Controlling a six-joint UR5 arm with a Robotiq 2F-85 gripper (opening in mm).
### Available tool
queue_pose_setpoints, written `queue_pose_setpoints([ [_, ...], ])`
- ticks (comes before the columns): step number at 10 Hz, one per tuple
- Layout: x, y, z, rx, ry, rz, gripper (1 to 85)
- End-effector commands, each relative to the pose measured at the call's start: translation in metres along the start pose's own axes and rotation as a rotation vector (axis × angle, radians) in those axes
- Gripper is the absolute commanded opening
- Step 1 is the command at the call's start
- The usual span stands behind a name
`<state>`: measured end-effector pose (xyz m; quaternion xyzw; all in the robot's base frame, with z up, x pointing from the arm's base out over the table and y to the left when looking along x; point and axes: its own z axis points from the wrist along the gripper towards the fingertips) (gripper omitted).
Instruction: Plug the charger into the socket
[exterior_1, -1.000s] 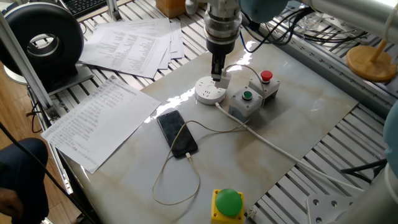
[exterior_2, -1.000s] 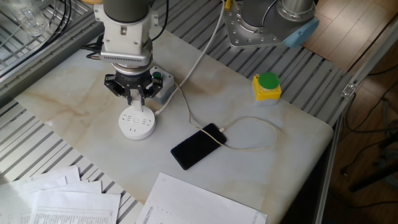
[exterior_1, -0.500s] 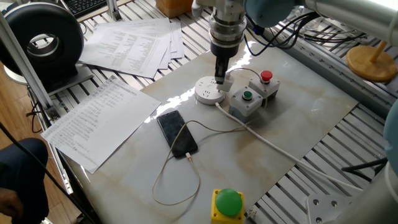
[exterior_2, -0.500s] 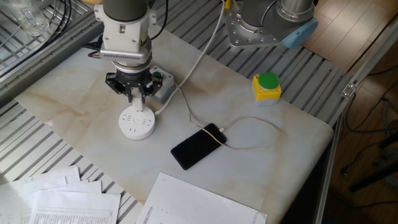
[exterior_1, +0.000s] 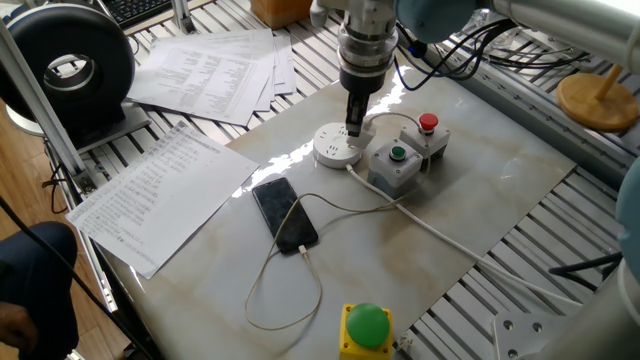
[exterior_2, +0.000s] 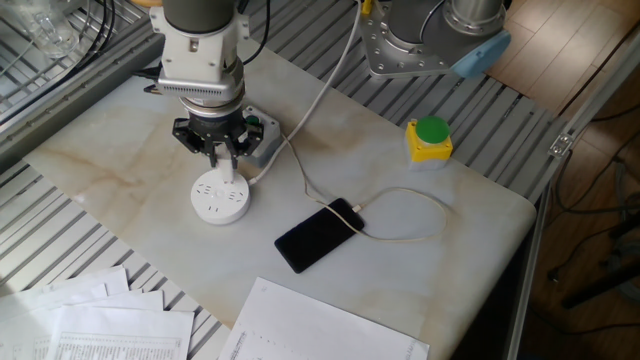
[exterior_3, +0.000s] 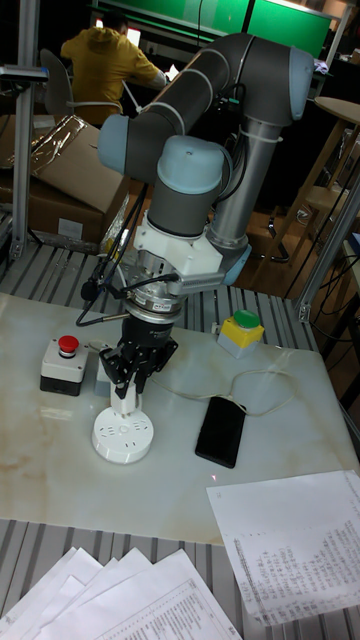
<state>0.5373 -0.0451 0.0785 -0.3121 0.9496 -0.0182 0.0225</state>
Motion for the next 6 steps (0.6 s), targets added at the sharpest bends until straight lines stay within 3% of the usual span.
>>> queue_pose_setpoints([
  [1, 0.0010, 0.0029, -0.0024, -0.017, 0.008, 0.019, 1.0],
  [6, 0.0092, -0.0042, -0.0033, 0.002, 0.032, -0.005, 1.0],
])
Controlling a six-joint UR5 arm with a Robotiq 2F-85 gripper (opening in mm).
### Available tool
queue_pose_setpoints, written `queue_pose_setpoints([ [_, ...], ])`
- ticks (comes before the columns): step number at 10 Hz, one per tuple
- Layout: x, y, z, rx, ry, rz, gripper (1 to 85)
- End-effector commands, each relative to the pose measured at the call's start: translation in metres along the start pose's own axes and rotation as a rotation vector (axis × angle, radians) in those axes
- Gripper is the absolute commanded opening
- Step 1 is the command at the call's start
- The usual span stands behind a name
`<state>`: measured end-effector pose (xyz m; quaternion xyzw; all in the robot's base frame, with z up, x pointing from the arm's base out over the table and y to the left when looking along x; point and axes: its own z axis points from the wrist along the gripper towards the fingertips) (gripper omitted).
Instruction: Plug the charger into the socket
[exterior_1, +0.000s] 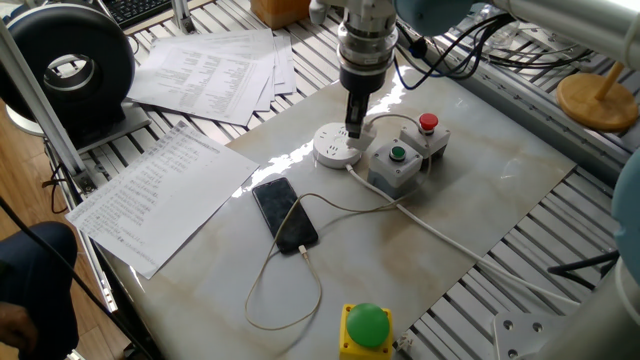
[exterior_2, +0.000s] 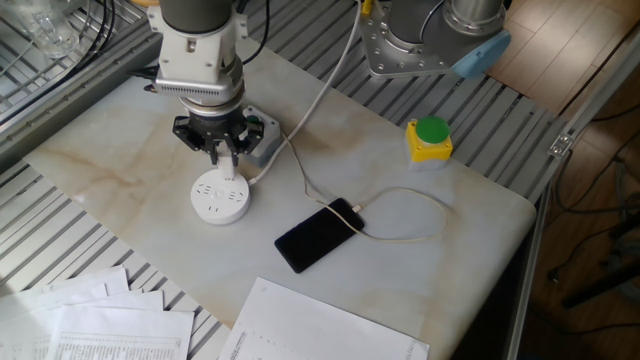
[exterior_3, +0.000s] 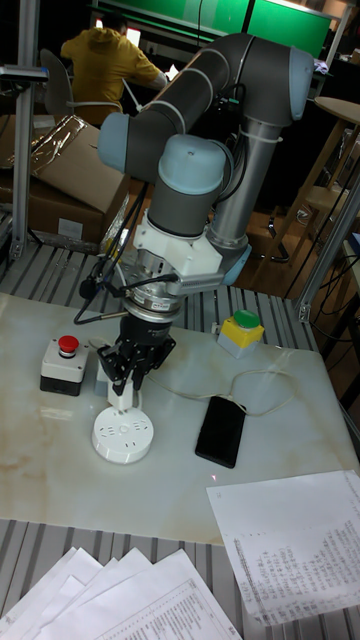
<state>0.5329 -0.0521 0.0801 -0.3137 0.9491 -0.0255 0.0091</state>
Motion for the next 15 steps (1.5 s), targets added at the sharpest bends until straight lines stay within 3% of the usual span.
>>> queue_pose_setpoints([
  [1, 0.0042, -0.0019, -0.0011, -0.002, 0.010, -0.008, 1.0],
  [15, 0.0031, -0.0031, 0.0032, -0.013, 0.010, 0.000, 1.0],
])
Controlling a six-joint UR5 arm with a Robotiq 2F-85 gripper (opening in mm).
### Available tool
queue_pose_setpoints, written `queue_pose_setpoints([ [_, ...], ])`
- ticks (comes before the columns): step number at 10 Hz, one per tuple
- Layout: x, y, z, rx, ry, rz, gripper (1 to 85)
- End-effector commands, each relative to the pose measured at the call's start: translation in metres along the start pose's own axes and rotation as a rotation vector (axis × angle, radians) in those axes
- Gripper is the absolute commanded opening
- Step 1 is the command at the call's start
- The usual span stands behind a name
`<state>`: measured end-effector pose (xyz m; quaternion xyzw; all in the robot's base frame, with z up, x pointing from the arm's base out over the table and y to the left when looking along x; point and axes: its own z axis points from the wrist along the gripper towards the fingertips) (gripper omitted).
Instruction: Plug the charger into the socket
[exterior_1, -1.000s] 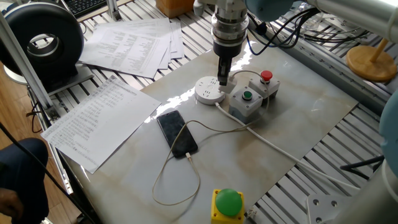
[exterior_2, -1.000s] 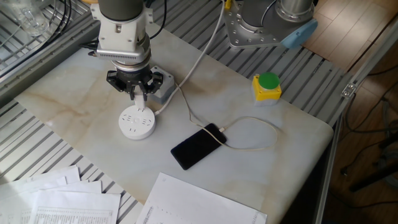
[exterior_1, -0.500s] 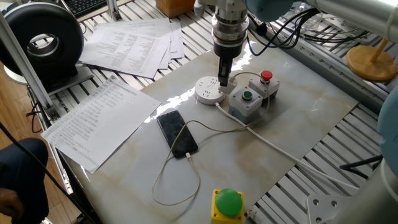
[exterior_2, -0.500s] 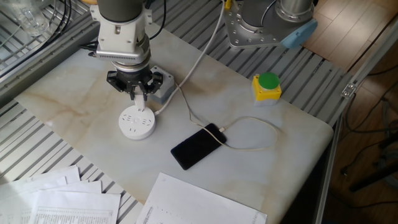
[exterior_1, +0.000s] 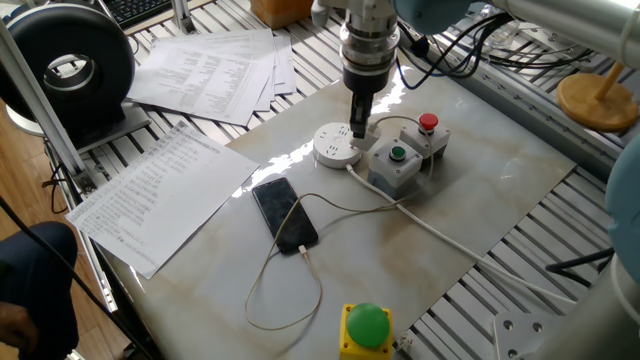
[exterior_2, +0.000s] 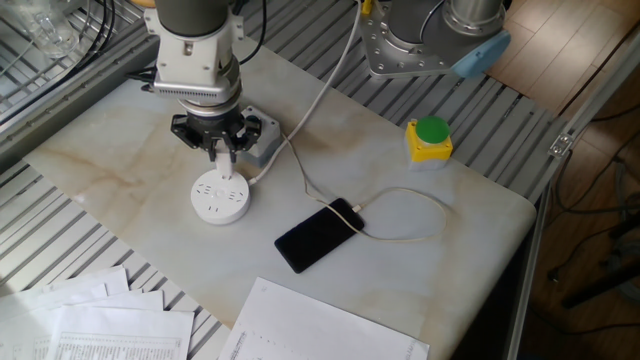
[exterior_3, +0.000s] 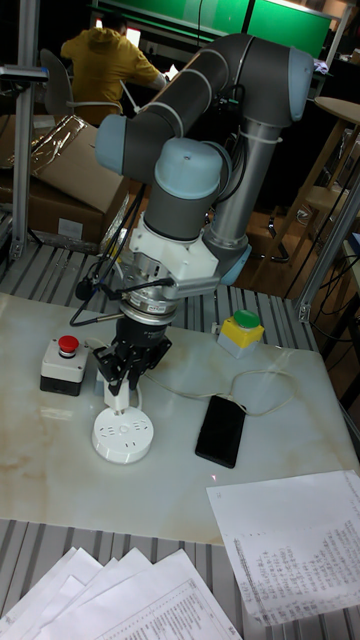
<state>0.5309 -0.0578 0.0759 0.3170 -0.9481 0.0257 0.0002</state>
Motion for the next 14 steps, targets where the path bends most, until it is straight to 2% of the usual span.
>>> queue_pose_setpoints([
  [1, -0.003, 0.000, -0.001, -0.008, -0.008, 0.011, 1.0],
  [6, -0.017, -0.005, -0.006, -0.001, 0.018, 0.024, 1.0],
  [7, -0.008, -0.002, -0.012, -0.016, 0.034, 0.009, 1.0],
  [9, 0.019, 0.003, -0.020, -0.035, 0.121, -0.042, 1.0],
  [10, 0.024, -0.006, -0.024, -0.003, 0.149, -0.078, 1.0],
  [12, 0.034, -0.019, -0.034, 0.044, 0.233, -0.151, 1.0],
  [14, 0.038, -0.030, -0.052, 0.096, 0.275, -0.198, 1.0],
])
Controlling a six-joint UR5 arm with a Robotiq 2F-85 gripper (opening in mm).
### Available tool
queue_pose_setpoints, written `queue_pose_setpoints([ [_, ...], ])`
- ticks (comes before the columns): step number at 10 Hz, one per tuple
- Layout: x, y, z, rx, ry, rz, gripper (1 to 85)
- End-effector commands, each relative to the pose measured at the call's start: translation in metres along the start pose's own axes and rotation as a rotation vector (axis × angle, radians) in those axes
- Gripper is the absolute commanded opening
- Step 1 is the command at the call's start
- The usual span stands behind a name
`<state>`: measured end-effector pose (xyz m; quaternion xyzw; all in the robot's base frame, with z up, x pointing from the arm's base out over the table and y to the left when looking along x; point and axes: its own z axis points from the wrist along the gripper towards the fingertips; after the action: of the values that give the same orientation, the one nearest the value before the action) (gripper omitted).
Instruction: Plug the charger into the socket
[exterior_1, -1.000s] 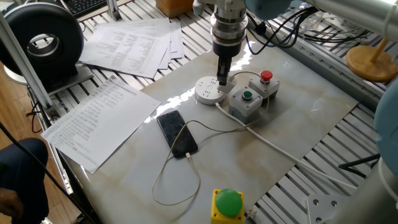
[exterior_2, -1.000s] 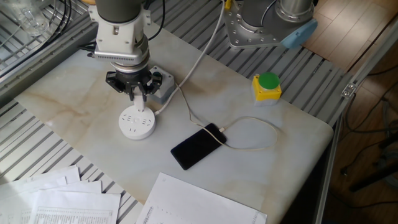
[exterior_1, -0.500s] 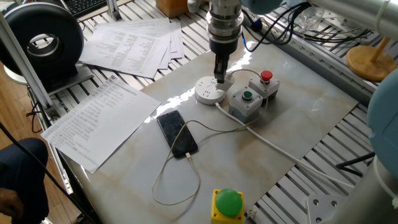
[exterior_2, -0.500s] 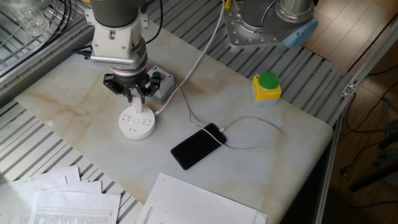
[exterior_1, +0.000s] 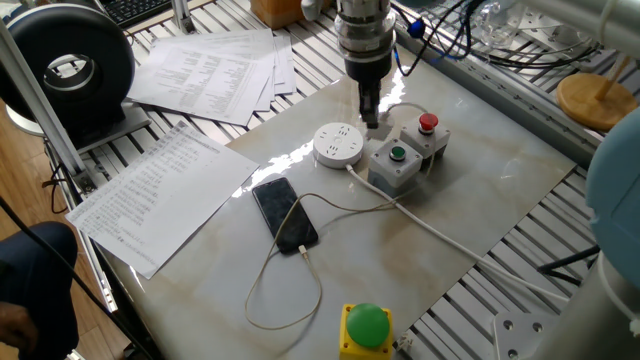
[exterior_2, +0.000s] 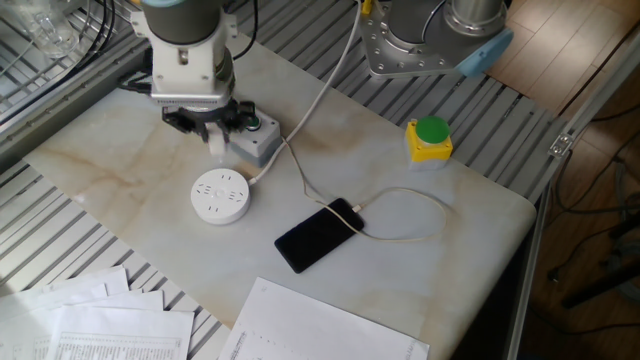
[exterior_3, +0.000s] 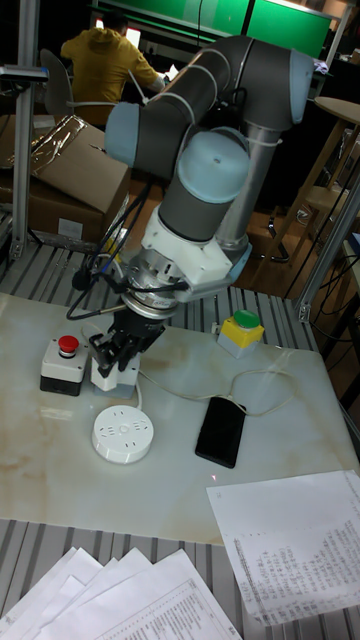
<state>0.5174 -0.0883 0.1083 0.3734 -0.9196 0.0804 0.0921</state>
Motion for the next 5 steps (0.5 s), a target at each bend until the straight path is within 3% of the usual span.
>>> queue_pose_setpoints([
  [1, 0.019, -0.008, -0.031, 0.055, 0.095, -0.070, 1.0],
  [2, 0.024, 0.010, -0.044, 0.008, 0.119, -0.061, 1.0],
  [3, 0.023, 0.034, -0.050, -0.062, 0.122, -0.052, 1.0],
  [5, 0.032, 0.052, -0.048, -0.105, 0.157, -0.112, 1.0],
])
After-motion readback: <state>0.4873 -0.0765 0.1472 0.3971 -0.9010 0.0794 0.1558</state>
